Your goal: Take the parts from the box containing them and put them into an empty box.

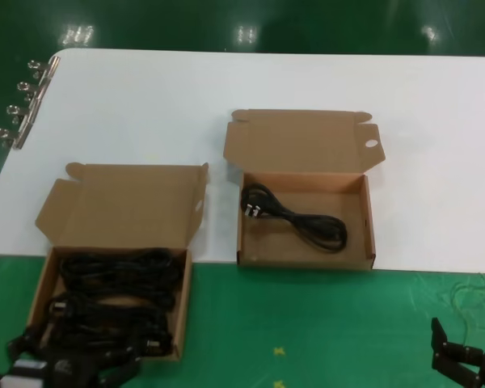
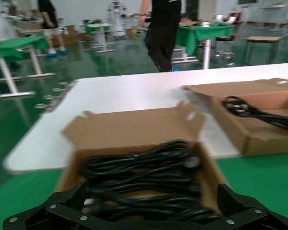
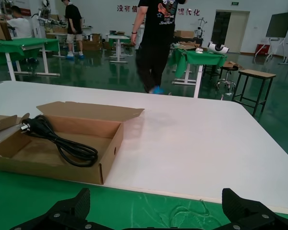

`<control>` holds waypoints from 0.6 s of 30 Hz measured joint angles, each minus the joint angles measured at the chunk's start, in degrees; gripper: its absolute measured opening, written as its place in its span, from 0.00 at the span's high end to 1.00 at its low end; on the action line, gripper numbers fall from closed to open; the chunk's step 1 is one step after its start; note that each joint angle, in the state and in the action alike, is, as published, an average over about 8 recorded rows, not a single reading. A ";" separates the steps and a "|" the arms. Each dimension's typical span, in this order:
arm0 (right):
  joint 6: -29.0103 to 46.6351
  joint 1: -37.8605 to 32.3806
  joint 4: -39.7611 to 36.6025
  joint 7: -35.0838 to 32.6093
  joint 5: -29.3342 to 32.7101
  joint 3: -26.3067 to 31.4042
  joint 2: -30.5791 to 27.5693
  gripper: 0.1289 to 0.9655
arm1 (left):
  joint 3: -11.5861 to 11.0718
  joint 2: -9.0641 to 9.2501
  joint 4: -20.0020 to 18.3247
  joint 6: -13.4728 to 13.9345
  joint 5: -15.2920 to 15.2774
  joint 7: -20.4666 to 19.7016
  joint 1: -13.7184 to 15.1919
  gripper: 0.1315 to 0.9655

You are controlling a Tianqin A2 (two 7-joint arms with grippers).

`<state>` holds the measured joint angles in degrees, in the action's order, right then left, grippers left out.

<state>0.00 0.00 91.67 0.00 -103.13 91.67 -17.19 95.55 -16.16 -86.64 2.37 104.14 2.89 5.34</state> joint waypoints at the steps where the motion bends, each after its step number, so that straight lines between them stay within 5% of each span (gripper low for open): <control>1: 0.00 0.00 0.00 0.00 0.00 0.00 0.00 0.00 | -0.32 -0.08 -0.41 -0.19 -0.08 -0.24 -0.44 0.00; 18: 0.00 0.00 0.00 0.00 0.00 0.00 0.00 0.00 | -0.89 -0.24 -1.15 -0.55 -0.23 -0.64 -1.25 0.00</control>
<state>0.00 0.00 91.67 0.00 -103.13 91.67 -17.19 94.65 -16.40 -87.80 1.82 103.91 2.25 4.10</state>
